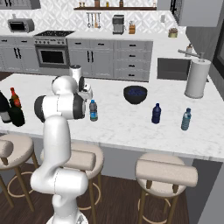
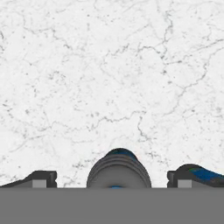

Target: Move the plastic bottles in the middle to the plastics group, and the glass bottles in the middle to the glass group.

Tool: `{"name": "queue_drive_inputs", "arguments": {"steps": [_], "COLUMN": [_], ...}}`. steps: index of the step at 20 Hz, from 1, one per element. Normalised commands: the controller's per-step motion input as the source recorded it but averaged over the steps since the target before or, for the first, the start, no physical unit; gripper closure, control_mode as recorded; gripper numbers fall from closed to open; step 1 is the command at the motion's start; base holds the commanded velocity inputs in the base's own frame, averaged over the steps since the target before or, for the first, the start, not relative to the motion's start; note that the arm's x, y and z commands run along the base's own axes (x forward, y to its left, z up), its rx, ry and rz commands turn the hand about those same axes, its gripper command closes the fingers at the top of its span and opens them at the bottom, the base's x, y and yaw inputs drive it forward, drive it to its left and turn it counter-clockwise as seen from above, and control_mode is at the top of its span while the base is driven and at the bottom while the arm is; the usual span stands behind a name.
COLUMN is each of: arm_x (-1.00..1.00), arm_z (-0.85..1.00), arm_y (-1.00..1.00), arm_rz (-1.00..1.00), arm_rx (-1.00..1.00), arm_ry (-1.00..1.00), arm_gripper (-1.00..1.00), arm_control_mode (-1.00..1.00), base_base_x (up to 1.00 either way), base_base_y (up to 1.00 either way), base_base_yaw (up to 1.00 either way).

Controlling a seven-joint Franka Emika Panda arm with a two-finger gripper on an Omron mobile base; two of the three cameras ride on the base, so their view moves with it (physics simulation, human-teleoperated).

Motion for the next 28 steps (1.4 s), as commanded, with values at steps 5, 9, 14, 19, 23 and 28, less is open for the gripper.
{"name": "queue_drive_inputs", "arguments": {"steps": [5,9,14,19,23,28], "arm_x": [-0.06,-0.07,-0.01,-0.01,-0.03,-0.04], "arm_z": [0.00,0.00,-0.01,-0.12,-0.10,-0.05], "arm_y": [-0.01,-0.03,-0.01,0.02,0.05,-0.01], "arm_rz": [0.00,0.00,-0.02,-0.04,-0.07,-0.03], "arm_rx": [-0.01,0.00,-0.02,-0.04,-0.02,0.00], "arm_ry": [0.00,0.00,0.00,0.01,0.03,0.00], "arm_gripper": [-1.00,-1.00,-1.00,1.00,1.00,1.00], "arm_control_mode": [-1.00,-1.00,-1.00,-1.00,-1.00,-1.00], "base_base_x": [0.00,0.00,0.00,0.00,0.00,0.00], "base_base_y": [0.00,0.00,0.00,0.00,0.00,0.00], "base_base_yaw": [0.00,0.00,0.00,0.00,0.00,0.00]}}
